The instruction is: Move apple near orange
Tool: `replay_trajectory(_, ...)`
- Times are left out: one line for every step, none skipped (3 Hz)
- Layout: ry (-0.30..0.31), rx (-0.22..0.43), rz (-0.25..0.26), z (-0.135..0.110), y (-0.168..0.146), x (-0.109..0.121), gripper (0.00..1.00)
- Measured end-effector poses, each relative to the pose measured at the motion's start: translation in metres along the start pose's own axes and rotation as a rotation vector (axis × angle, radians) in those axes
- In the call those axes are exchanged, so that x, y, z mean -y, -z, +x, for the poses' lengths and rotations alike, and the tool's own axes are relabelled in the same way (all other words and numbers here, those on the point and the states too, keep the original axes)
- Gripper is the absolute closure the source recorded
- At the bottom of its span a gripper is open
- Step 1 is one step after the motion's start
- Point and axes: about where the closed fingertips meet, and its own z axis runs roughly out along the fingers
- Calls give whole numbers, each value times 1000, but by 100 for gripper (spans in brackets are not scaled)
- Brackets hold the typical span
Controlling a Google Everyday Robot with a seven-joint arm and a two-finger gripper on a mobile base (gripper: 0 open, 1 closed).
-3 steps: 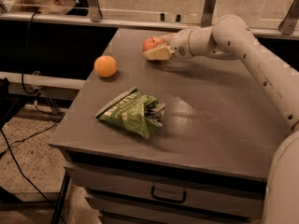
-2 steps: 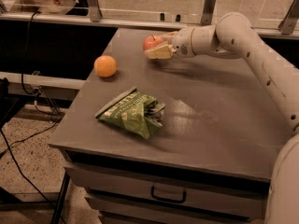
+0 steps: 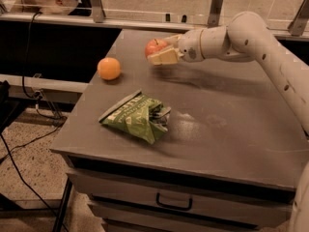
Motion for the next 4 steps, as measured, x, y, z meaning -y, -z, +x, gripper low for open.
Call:
replay_trajectory(7,-3,-71,0,-5,-31,100)
replay_trajectory(18,-6,-108,1,-11,-47,100)
replay_trajectory(33,-3,-140,-2,-18,-58,100)
replay_trajectory(42,-5,-157,-1,-24,-64,100)
